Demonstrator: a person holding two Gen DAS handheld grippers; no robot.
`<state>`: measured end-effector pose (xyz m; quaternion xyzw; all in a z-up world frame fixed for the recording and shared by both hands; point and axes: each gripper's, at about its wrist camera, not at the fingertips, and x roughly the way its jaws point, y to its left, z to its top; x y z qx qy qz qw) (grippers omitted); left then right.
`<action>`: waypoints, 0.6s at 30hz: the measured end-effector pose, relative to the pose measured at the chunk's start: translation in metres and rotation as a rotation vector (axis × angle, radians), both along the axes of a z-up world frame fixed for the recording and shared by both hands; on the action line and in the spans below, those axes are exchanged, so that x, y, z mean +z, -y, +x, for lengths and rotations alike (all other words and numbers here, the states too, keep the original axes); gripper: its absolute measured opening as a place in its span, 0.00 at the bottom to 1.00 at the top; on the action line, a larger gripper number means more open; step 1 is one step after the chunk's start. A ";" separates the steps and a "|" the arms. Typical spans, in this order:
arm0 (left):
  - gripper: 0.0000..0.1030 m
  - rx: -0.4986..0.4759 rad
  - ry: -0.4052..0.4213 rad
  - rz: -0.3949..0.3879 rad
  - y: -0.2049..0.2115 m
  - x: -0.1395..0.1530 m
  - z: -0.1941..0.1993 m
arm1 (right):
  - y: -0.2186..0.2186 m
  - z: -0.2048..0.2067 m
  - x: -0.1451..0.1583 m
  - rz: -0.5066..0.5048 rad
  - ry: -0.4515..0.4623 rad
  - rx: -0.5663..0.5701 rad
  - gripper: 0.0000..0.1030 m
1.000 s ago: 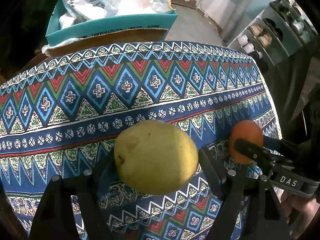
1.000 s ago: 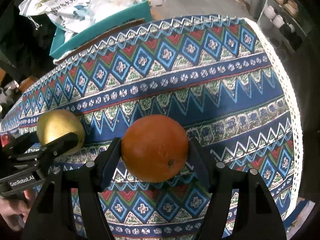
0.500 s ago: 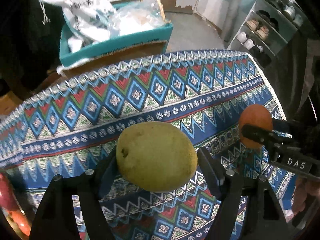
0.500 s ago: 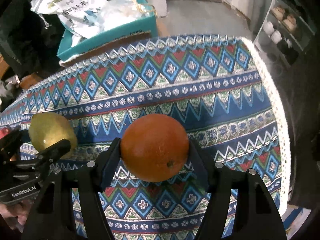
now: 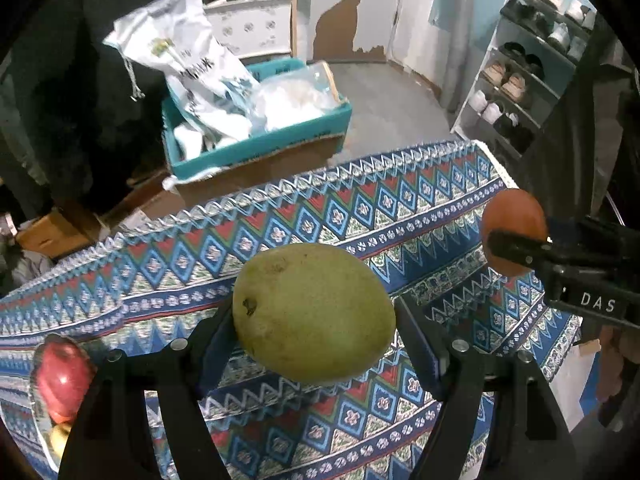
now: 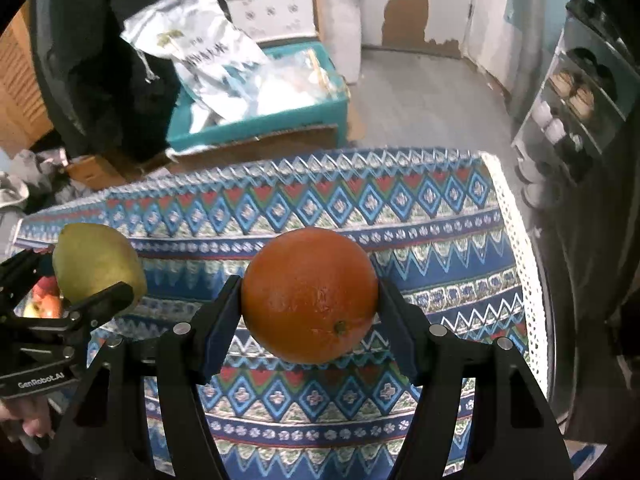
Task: Organize fruits
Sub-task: 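Lift and carry the orange and pear over the glass bowl with both tools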
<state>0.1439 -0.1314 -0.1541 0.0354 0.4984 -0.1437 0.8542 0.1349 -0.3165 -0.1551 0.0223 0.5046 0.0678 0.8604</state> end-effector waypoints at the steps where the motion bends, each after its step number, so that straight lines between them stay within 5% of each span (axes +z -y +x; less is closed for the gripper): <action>1: 0.76 0.002 0.009 -0.001 -0.004 0.006 -0.003 | -0.002 -0.002 0.005 0.004 0.011 0.005 0.65; 18: 0.76 0.029 0.116 0.009 -0.046 0.068 -0.057 | -0.043 -0.027 0.069 0.038 0.149 0.126 0.65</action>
